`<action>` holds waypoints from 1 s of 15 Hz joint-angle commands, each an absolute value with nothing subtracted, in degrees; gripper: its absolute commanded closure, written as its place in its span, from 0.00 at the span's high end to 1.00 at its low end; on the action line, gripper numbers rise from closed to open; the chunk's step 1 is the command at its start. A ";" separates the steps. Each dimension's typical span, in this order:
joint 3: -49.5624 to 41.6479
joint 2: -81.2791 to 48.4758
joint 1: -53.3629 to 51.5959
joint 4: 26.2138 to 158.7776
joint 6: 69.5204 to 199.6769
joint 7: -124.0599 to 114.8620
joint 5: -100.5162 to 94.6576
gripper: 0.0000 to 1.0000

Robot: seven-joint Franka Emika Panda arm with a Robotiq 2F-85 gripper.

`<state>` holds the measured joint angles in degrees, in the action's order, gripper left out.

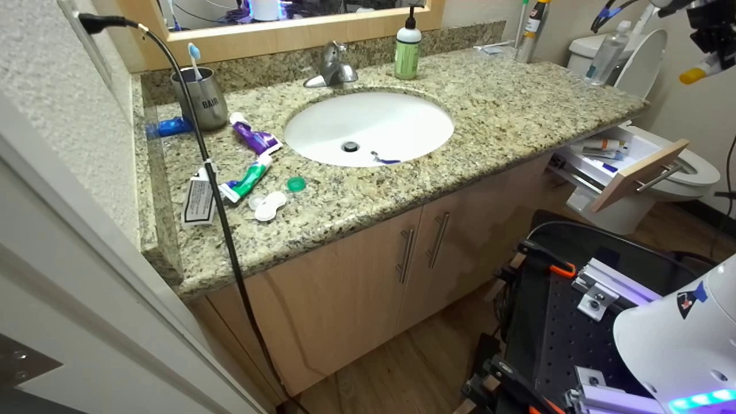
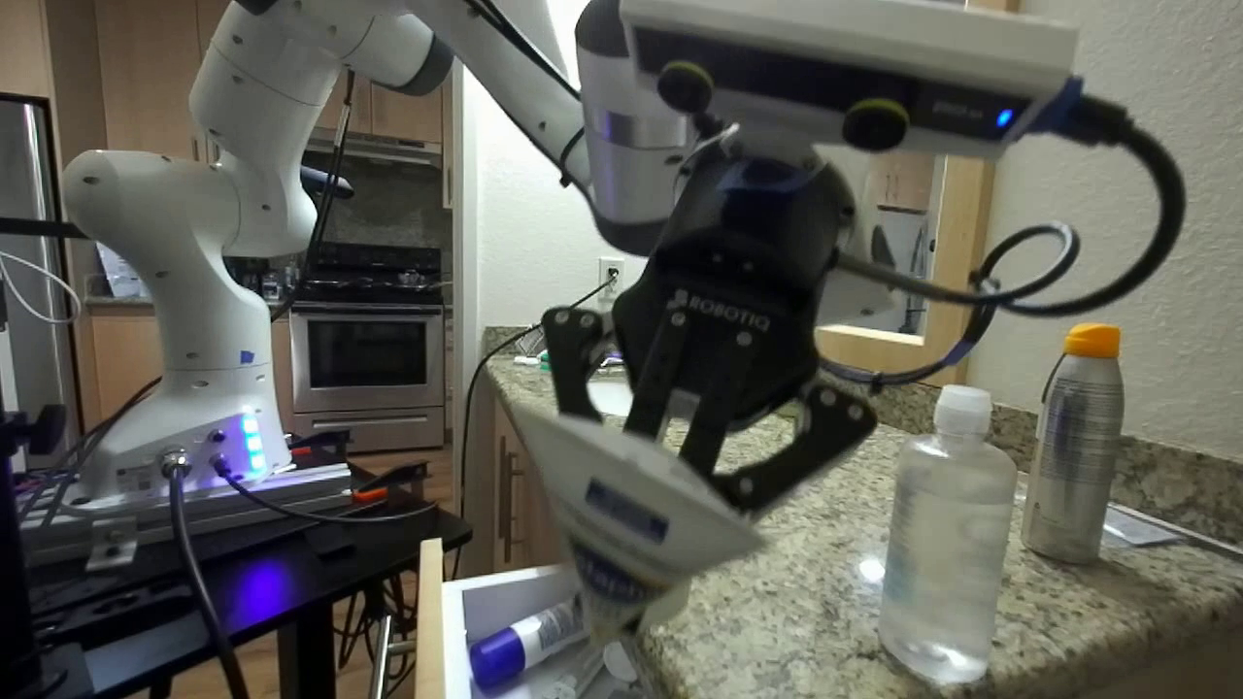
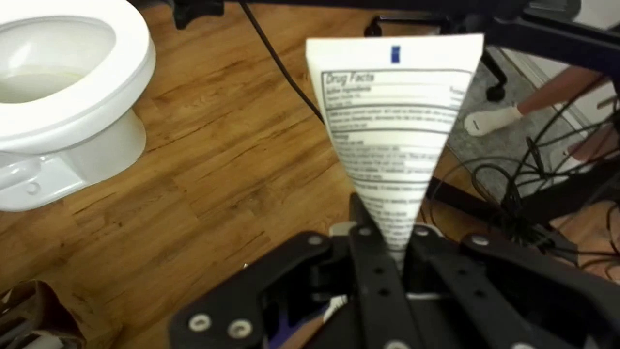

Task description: Put the white bottle with the yellow lid inside the open drawer on the right then close the drawer

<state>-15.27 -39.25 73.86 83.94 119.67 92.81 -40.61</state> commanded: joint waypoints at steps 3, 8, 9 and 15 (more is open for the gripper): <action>-17.97 -35.82 80.20 102.32 143.90 92.17 -62.29 0.02; -26.92 -33.94 83.26 110.11 167.64 83.35 -87.22 0.02; -29.26 -33.14 82.83 111.19 172.70 79.73 -92.22 0.02; -30.41 -24.47 87.29 116.40 195.16 70.57 -106.28 0.02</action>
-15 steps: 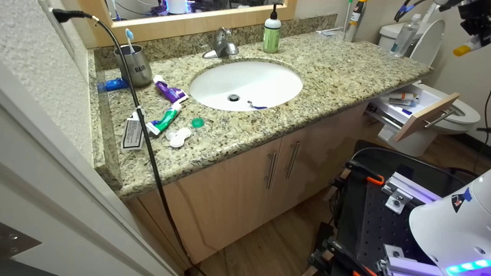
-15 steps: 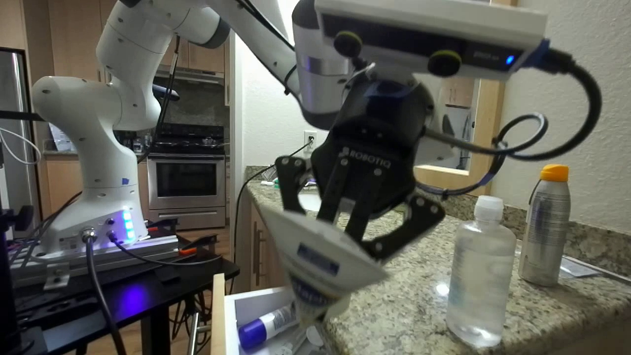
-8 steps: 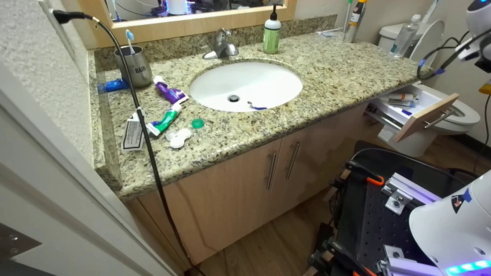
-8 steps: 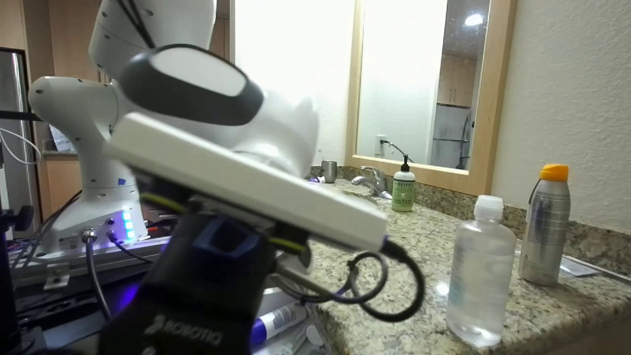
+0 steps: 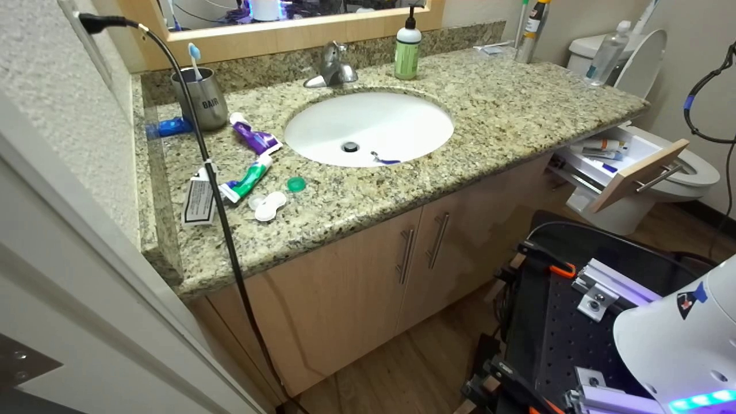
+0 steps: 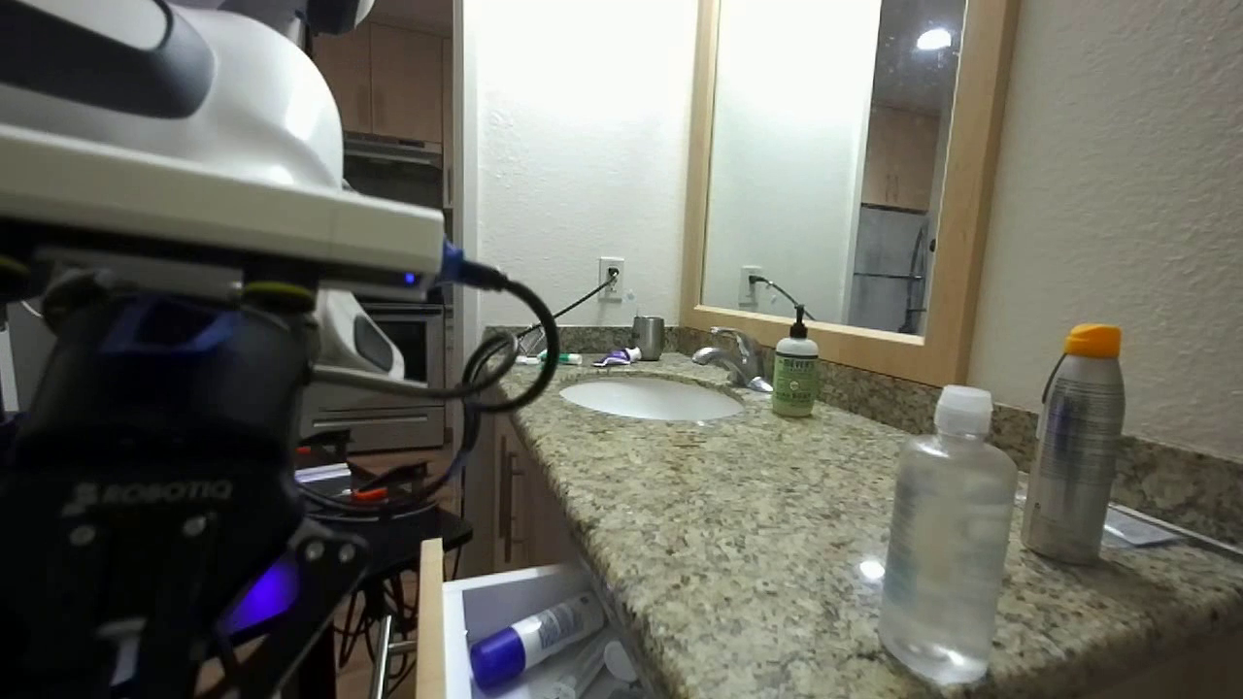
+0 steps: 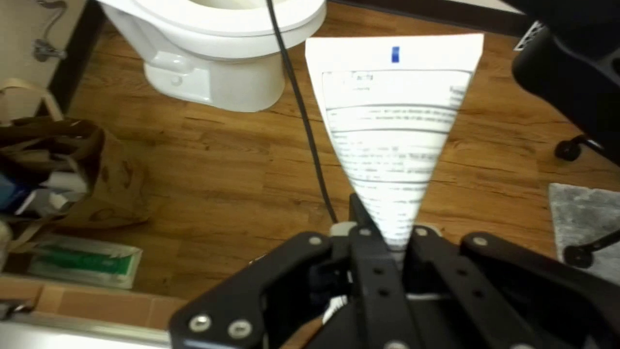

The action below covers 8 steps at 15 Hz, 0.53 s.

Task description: Put the white bottle with the yellow lid inside the open drawer on the right then close the drawer

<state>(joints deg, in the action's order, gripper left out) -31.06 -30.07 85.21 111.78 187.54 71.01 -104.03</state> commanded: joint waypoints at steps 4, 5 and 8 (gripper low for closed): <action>-26.64 -19.88 90.48 121.43 198.87 72.11 -111.48 0.02; -28.55 -20.01 88.44 121.63 199.14 70.90 -114.74 0.02; -34.07 -20.67 79.66 122.90 199.00 62.16 -127.66 0.02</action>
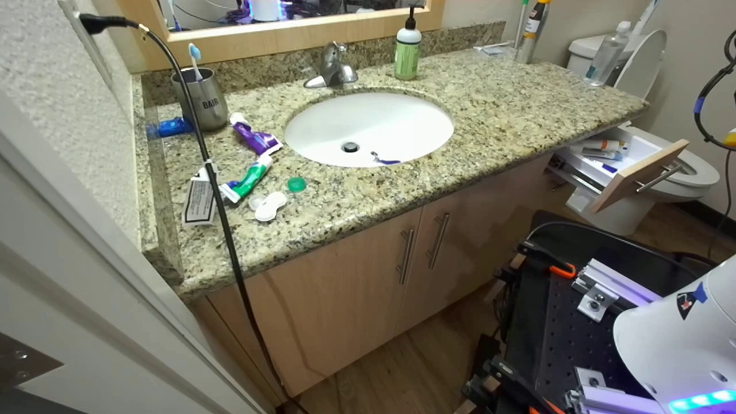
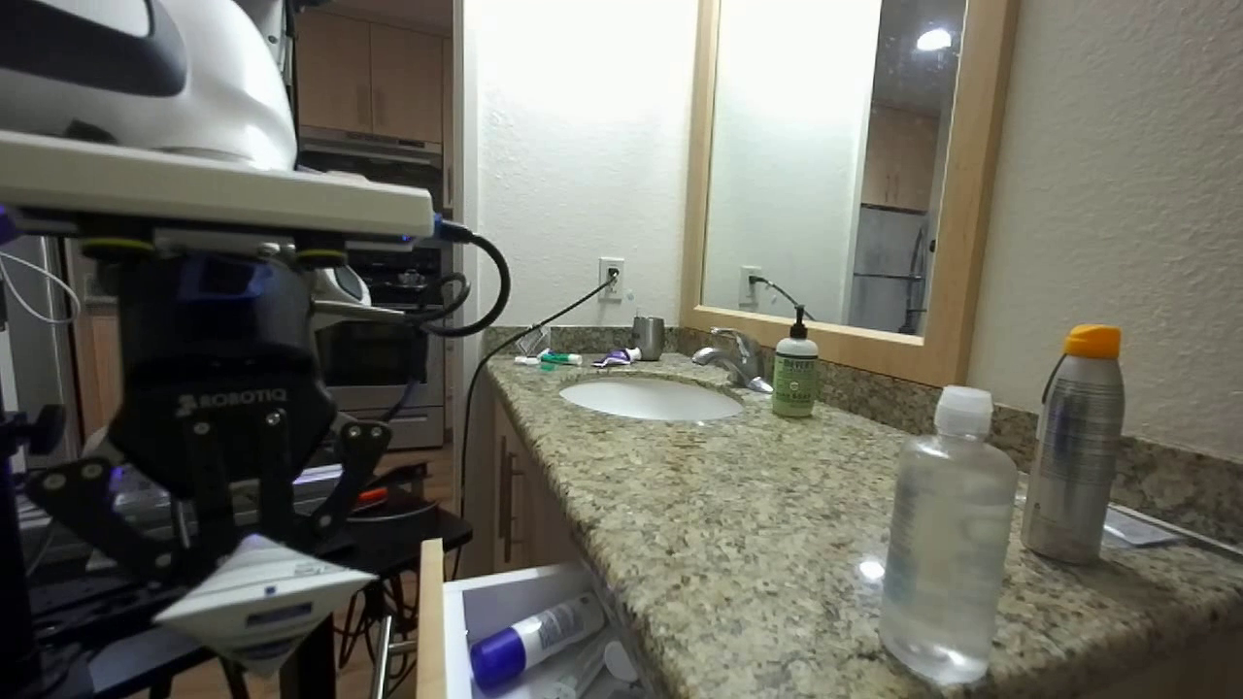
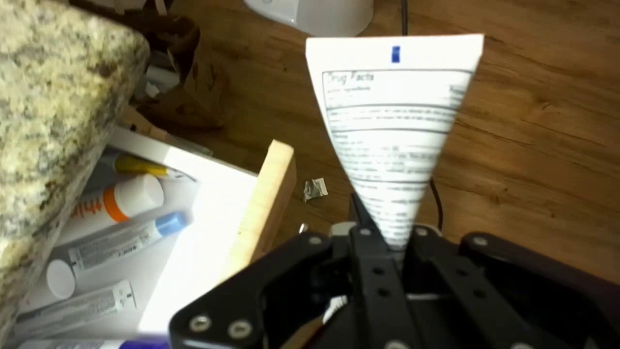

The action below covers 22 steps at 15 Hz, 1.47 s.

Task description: Put the white bottle with the yellow lid inside the open drawer on the right then close the drawer

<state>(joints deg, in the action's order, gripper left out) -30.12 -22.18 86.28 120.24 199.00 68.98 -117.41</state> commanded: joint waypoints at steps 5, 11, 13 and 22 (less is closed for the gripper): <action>-36.37 -22.29 69.16 126.74 198.80 37.81 -148.77 0.02; -34.06 -24.88 65.85 134.51 198.59 20.60 -148.85 0.02; -30.76 -24.00 69.10 137.68 198.57 19.09 -146.71 0.02; -7.10 -22.90 92.33 144.38 198.56 -1.68 -148.14 0.02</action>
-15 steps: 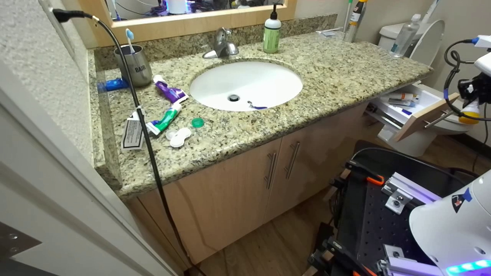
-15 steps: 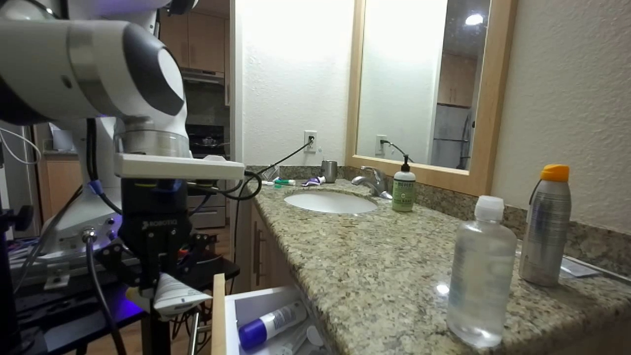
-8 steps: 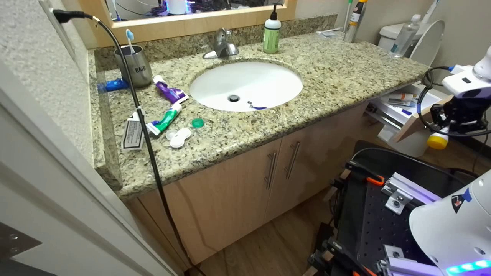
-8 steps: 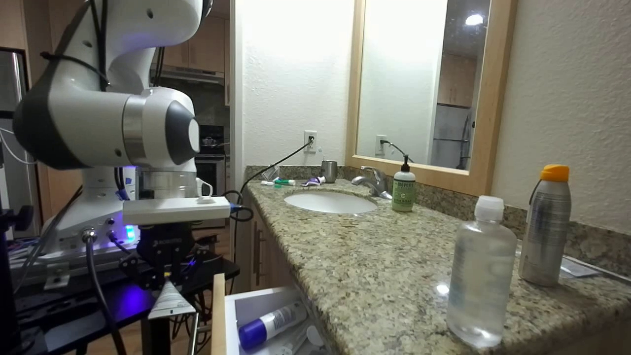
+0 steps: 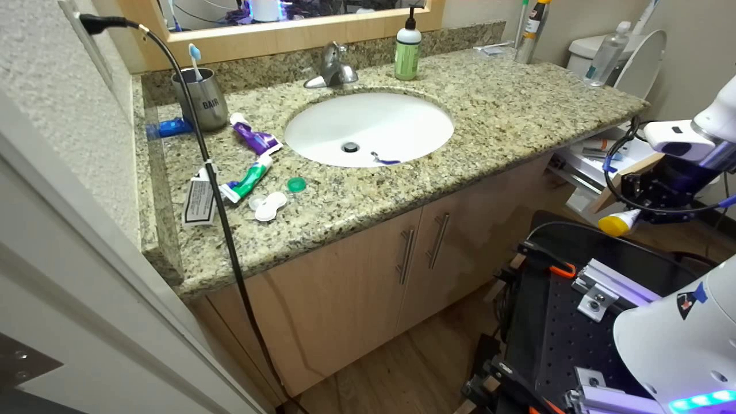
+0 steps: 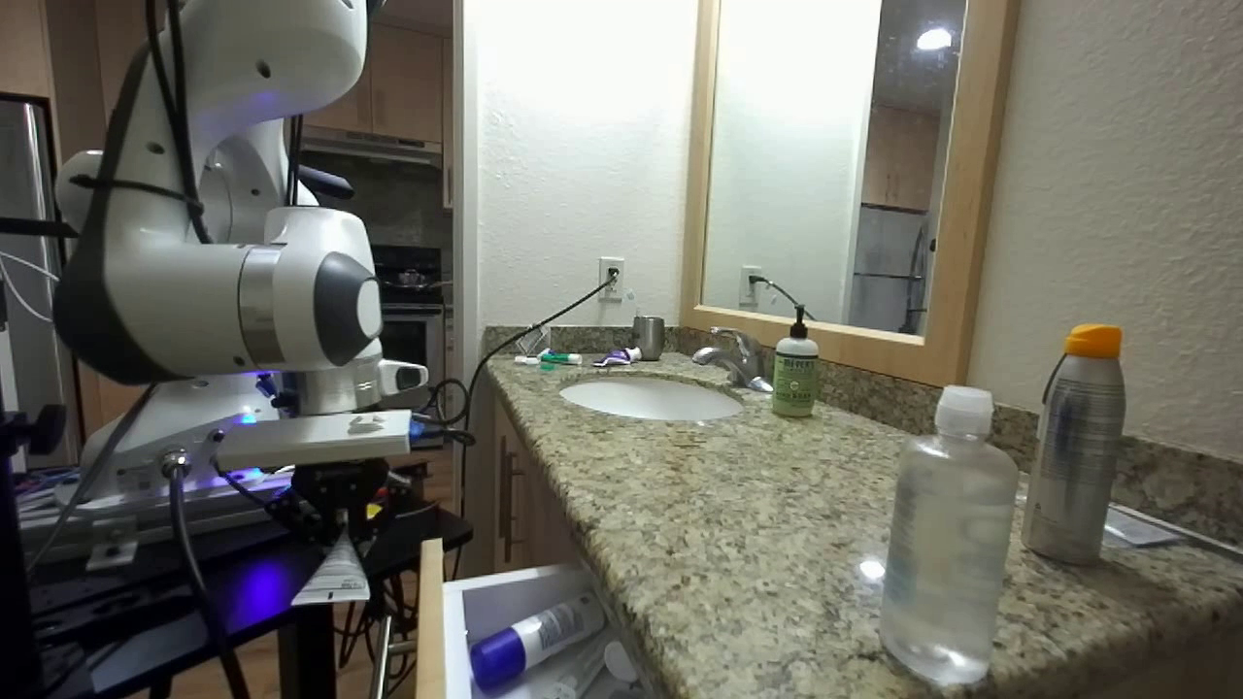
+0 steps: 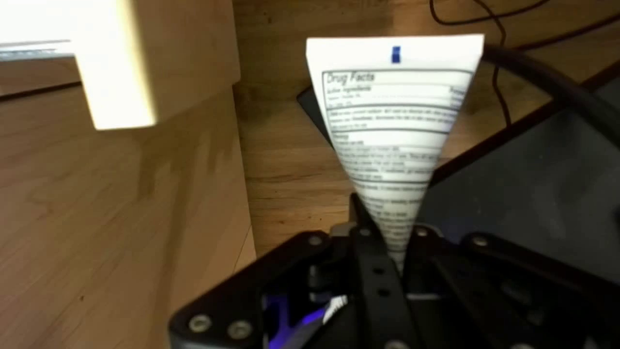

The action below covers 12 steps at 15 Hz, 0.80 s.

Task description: Put the white bottle with the yellow lid inside the open drawer on the right then close the drawer

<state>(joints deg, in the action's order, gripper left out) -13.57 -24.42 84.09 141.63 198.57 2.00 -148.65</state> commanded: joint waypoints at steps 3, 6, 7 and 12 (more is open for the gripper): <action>-6.60 -24.50 91.72 142.80 198.56 -2.76 -148.49 0.07; -5.06 -24.51 94.41 143.02 198.56 -3.02 -148.37 0.07; -5.01 -24.51 94.48 143.03 198.56 -3.04 -148.34 0.07; 11.37 -21.15 111.87 148.93 198.56 12.53 -132.16 0.02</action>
